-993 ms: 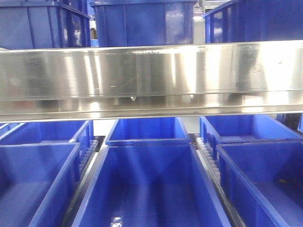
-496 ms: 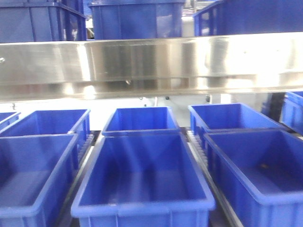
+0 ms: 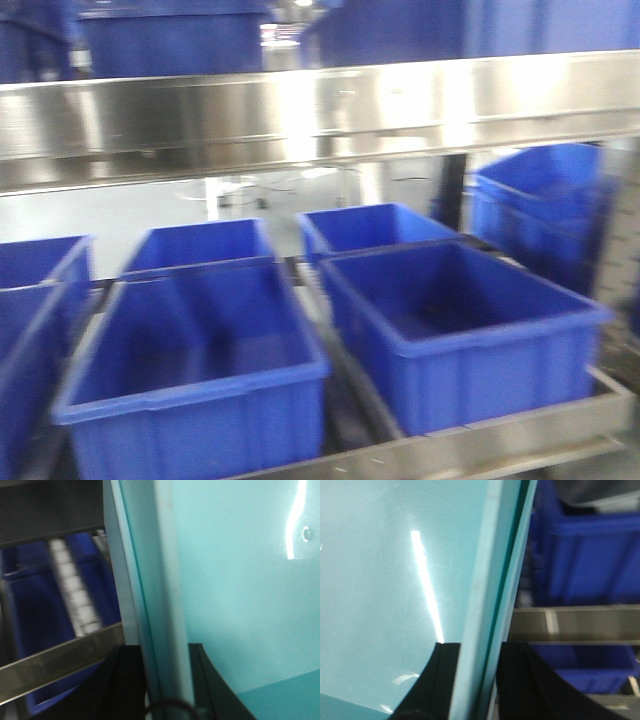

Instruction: Move two blue bins to right shelf middle

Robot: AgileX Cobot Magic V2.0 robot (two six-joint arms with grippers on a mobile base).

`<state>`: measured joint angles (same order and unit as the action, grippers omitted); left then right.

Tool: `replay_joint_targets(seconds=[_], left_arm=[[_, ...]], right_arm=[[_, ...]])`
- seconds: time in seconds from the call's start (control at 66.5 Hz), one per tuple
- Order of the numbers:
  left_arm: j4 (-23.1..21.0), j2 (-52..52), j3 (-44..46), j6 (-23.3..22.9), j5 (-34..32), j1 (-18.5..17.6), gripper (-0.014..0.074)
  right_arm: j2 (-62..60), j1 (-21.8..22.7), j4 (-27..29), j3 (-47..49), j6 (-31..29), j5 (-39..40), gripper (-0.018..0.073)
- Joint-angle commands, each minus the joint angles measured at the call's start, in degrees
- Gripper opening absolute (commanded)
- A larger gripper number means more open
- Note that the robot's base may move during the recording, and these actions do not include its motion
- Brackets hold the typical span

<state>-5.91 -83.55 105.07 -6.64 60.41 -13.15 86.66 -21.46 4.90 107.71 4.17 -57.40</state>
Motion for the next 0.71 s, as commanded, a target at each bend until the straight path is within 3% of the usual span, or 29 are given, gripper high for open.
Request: replay_joint_targets(seconds=[0.0,0.692], left_arm=[[-3.22,1.44,1.32,1.02,-4.52,-0.28,-0.0111],[-3.22,1.44,1.32,1.02,-4.52,-0.28,-0.0111]], right_arm=[[-0.63,0.41,-1.43,0.73,-0.12,4.29,-0.0154],[-0.63,0.41,-1.43,0.73,-0.12,4.29,-0.0154]])
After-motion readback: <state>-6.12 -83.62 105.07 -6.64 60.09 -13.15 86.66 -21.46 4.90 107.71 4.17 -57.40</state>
